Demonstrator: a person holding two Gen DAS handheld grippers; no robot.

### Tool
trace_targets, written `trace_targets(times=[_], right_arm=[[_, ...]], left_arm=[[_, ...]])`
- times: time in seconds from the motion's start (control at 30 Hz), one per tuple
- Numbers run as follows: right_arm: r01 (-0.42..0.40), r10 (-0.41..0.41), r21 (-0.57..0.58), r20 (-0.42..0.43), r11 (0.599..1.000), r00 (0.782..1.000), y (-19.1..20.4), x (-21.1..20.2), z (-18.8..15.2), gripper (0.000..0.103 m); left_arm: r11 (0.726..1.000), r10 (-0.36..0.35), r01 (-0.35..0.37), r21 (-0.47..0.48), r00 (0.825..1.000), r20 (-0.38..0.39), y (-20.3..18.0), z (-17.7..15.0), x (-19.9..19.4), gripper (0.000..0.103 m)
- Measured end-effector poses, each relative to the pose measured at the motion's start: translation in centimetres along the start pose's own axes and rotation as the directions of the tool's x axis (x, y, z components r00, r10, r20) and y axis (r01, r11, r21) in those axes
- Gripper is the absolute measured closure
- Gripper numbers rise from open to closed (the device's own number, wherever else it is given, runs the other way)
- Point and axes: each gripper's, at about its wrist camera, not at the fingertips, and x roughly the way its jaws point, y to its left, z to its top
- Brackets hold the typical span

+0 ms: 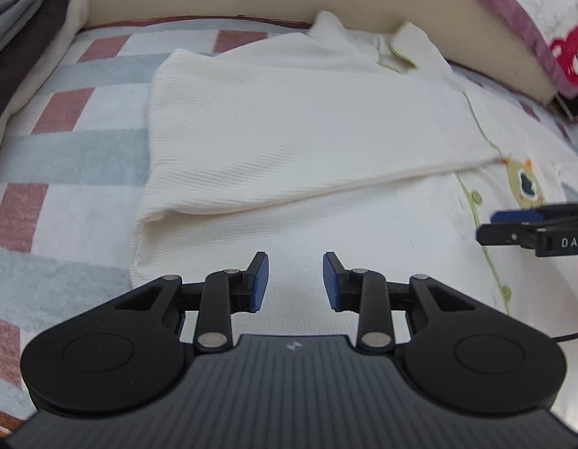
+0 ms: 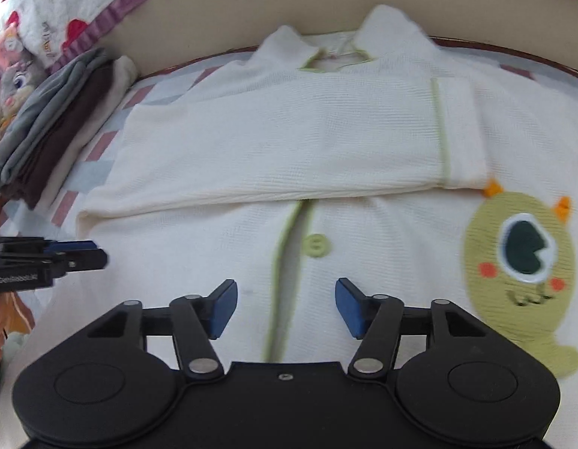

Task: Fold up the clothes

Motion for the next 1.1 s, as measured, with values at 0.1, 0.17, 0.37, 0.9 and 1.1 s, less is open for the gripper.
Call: trace_targets(times=[0.1,0.17,0.37,0.9,1.1], right_arm=[[0.099,-0.097,-0.12,0.018,0.988,0.995,2.2,1.1,-0.1,0.04],[0.173,-0.168,-0.183,0.039,0.968,0.985,3.2,1.4,-0.1,0.067],[0.04,-0.034,-0.08,0.073,0.996,0.997,1.6,0.4,-0.1,0.099],[-0.032,-0.049,0.292,0.267,0.956,0.963,-9.5,-9.8,0.5,0.051],[-0.02,-0.274,0.637,0.359,0.771,0.892,-21.3,-15.4,-7.1,0.05]], left_arm=[[0.998,0.024,-0.024,0.05,1.0,-0.003,-0.9,-0.2,0.4,0.072],[0.998,0.021,-0.02,0.055,1.0,-0.016,-1.1,-0.3,0.8,0.072],[0.999,0.014,-0.012,0.045,0.999,-0.035,-1.0,-0.4,1.1,0.072],[0.989,-0.088,0.069,0.131,0.985,0.148,-3.2,-0.5,-1.7,0.058],[0.98,-0.112,0.081,0.181,0.979,0.168,-6.5,-1.2,-2.4,0.058]])
